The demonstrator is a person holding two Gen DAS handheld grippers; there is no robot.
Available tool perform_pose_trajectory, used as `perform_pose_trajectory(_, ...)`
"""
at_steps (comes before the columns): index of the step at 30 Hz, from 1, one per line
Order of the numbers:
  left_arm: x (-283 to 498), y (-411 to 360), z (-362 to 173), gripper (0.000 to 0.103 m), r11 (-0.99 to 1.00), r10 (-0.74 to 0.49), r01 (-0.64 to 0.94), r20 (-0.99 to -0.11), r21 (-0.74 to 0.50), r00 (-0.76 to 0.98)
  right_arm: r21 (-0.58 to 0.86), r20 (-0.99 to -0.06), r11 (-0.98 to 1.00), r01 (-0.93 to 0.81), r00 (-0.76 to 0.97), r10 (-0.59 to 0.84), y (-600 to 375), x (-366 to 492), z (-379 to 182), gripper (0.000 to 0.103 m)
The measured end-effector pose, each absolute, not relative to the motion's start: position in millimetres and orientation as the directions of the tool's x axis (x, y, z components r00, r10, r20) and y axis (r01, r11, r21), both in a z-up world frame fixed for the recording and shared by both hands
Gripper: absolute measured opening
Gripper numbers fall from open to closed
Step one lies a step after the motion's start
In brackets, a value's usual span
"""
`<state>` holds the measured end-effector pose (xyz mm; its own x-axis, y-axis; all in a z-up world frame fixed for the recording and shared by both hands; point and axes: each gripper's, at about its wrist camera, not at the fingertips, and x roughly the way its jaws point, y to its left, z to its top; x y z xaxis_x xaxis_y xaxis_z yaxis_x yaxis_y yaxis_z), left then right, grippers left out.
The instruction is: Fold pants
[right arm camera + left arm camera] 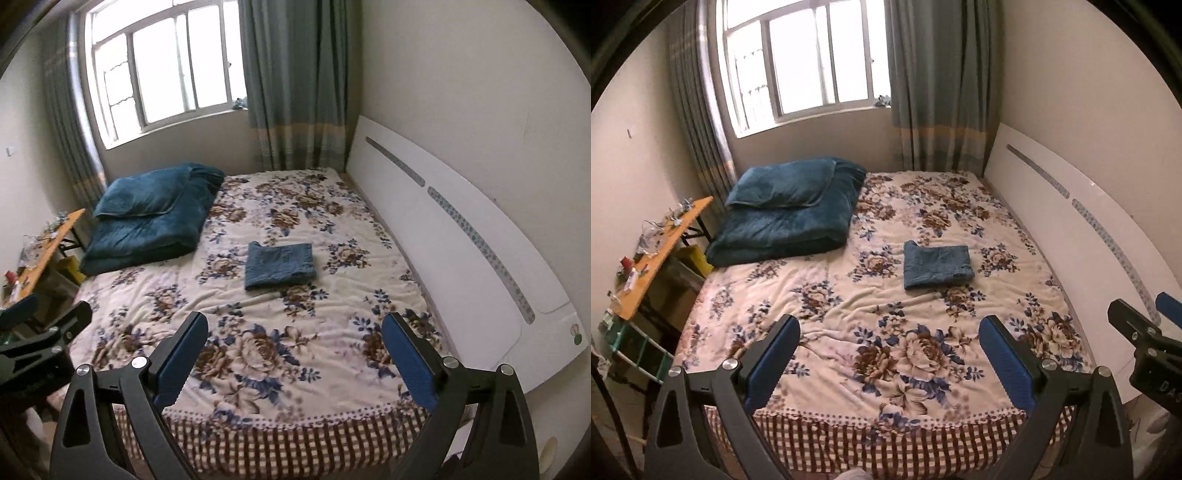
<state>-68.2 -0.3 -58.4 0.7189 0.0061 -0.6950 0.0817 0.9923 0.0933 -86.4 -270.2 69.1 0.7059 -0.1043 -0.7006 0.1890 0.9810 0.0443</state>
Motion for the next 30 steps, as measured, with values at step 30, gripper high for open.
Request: perform_pose_trajectory(30,-48,-13,-56,0.102,0.995,0.095,-0.039,-0.72,0.094,0.687,0.011,-0.708,0.996,0.083,0.704,-0.051,-298,-46,84,0.099)
